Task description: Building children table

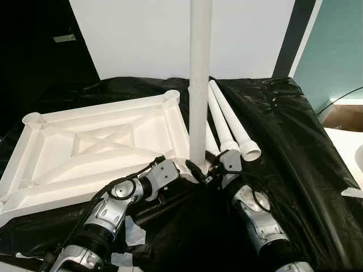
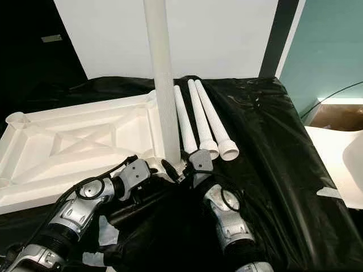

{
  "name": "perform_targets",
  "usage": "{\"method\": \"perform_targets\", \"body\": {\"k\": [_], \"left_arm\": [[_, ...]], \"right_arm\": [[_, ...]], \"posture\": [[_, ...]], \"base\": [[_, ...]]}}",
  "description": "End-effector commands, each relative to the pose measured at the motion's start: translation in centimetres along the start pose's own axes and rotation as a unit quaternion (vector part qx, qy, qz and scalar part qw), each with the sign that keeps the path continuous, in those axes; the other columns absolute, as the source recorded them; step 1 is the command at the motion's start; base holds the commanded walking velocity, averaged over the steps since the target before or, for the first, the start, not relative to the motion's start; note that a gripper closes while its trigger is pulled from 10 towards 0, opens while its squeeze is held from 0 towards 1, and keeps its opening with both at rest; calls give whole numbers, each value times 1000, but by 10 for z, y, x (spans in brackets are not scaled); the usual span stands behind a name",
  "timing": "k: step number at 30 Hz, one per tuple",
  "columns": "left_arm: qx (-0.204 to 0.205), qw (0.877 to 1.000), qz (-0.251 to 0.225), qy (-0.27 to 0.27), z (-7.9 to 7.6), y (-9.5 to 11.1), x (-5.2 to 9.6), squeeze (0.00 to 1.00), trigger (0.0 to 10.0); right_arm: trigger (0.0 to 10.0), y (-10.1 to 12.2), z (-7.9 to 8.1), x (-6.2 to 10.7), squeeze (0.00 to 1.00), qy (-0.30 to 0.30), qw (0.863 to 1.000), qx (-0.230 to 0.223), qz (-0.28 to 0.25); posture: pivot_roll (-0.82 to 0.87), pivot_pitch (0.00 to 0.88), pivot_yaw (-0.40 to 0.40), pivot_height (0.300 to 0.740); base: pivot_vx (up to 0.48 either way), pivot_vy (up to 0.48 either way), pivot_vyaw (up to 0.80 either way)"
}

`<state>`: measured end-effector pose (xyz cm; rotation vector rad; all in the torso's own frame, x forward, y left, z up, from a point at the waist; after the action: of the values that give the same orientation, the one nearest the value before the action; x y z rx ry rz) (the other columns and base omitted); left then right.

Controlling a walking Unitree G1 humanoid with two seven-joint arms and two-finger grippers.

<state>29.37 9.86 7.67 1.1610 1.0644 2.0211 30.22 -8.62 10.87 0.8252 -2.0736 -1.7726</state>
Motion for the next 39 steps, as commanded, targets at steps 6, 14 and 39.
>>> {"method": "perform_targets", "body": {"k": [6,14,39], "left_arm": [[28,994,56,-90,-36,-29,-5,0,10000],[28,994,55,-88,-36,-27,-6,0,10000],[30,995,55,-84,-36,-28,-3,0,10000]], "right_arm": [[10000,8,-24,-11,0,80,997,2,17],[5608,-1,-31,-13,0,229,969,5,96],[0,3,-26,8,0,-24,1000,-13,4]], "posture": [[71,0,27,740],[78,0,23,740],[87,0,20,740]], "base": [[0,0,0],[0,0,0],[0,0,0]]}}
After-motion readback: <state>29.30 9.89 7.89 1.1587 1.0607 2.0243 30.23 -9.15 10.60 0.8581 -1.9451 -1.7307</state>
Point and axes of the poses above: a point about 5 cm out from each wrist's last joint towards the gripper, its own x axis pointing back from the gripper into the wrist, its own y axis along the axis of the wrist's last joint, z = x × y, the point moved 1 cm from there along -x, pointing out of the wrist towards the gripper, and after that the axes turned 2 degrees about x, right-handed, at the moved point
